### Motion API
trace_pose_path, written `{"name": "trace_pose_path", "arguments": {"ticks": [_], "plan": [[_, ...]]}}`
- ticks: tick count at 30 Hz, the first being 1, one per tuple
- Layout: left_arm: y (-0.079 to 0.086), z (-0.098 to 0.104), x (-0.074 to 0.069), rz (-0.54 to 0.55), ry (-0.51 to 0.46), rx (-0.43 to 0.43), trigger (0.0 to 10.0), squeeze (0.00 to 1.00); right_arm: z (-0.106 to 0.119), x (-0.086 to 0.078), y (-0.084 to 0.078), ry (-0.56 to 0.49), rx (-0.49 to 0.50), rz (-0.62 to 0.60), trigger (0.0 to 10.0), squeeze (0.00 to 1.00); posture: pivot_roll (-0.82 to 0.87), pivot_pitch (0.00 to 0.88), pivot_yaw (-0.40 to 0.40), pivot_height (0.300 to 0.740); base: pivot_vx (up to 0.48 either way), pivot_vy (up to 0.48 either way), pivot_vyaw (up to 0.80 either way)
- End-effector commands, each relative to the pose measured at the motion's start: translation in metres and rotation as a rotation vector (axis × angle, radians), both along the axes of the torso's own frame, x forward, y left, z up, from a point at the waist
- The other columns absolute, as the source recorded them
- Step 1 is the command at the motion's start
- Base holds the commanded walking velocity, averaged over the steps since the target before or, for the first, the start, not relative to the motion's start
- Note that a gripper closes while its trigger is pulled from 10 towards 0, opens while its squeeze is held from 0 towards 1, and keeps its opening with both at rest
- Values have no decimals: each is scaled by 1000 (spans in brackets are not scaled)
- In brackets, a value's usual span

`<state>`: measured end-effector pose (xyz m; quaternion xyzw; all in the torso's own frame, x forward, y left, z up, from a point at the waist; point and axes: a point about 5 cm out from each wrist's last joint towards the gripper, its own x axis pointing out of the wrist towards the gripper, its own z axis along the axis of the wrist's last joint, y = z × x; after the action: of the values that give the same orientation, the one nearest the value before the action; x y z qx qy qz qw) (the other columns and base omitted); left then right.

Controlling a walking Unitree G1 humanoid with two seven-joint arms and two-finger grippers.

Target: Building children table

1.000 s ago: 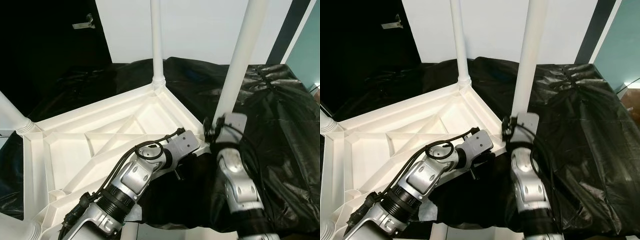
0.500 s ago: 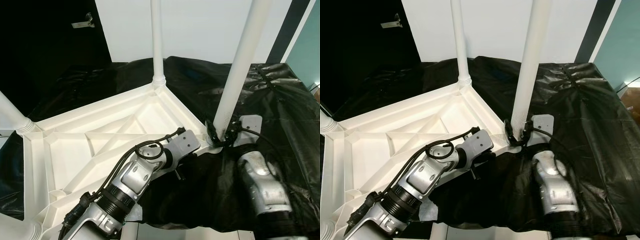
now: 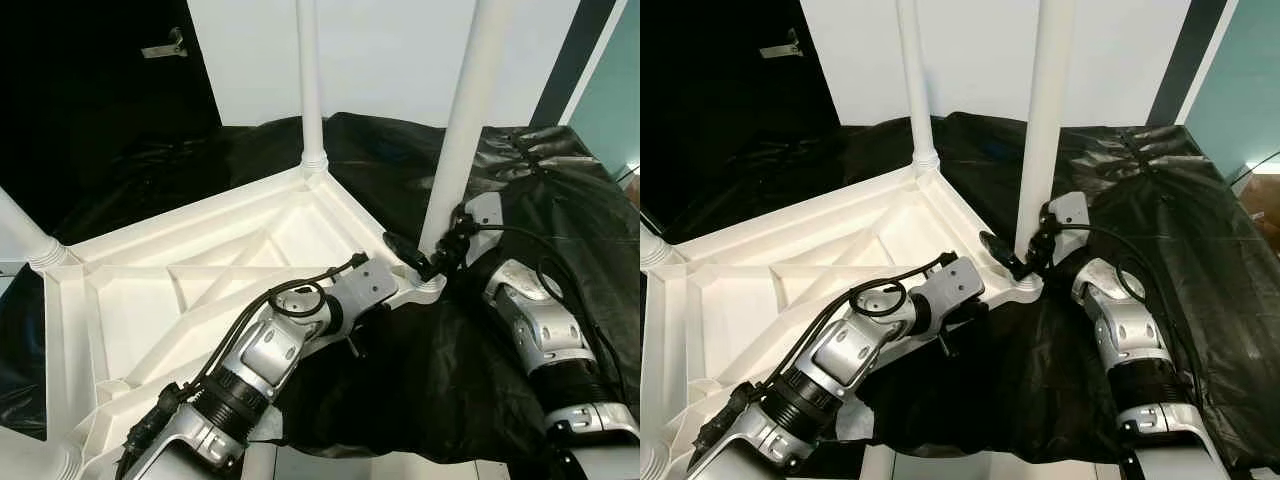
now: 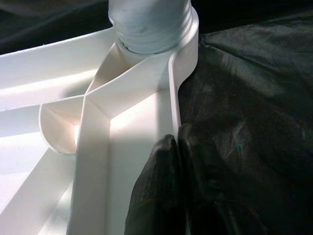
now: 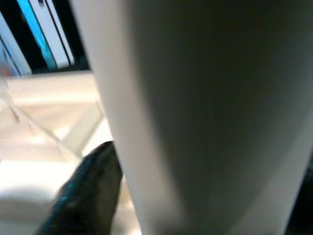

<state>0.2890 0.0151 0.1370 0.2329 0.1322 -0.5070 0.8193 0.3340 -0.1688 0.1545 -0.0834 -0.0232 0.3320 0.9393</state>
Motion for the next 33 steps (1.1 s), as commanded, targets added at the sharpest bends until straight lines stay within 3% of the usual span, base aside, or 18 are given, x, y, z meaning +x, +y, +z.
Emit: {"name": "trace_pose_path", "arguments": {"ticks": [1,9,14,15,16,19,22,24,26,28,33], "plan": [[0,8,2,11,-47,-4,10000,0,-6,1,5,26,-27,34,0,0,-64,0,30,740,0,0,0],[0,7,1,10,-44,-4,10000,0,-12,1,-5,57,-9,5,0,0,-72,0,32,740,0,0,0],[-2,8,1,6,-44,-7,10000,0,-18,3,-12,69,-16,-128,0,0,-77,0,31,740,0,0,0],[-2,7,1,6,-43,-7,10000,0,-20,3,-13,64,-20,-176,10000,0,-78,0,31,740,0,0,0],[-2,7,1,6,-43,-7,10000,0,-20,3,-13,64,-20,-176,10000,0,-78,0,31,740,0,0,0],[-1,7,0,4,-40,-8,10000,0,-25,-2,-9,67,25,-349,10000,0,-79,0,34,740,0,0,0],[-1,7,0,4,-39,-7,10000,0,-26,-3,-8,67,35,-404,10000,0,-79,0,34,740,0,0,0],[-1,7,-1,1,-36,-6,10000,0,-28,-8,-3,49,47,-532,10000,0,-79,0,38,740,0,0,0],[-1,7,-1,1,-36,-6,10000,0,-28,-8,-3,49,47,-532,10000,0,-79,0,38,740,0,0,0],[-1,6,-2,-5,-33,-3,10000,0,-30,-15,2,31,70,-679,10000,0,-75,0,36,740,0,0,0],[-1,5,-3,-5,-30,-3,10000,0,-40,-25,13,68,117,-854,10000,0,-69,0,30,740,0,0,0]]}}
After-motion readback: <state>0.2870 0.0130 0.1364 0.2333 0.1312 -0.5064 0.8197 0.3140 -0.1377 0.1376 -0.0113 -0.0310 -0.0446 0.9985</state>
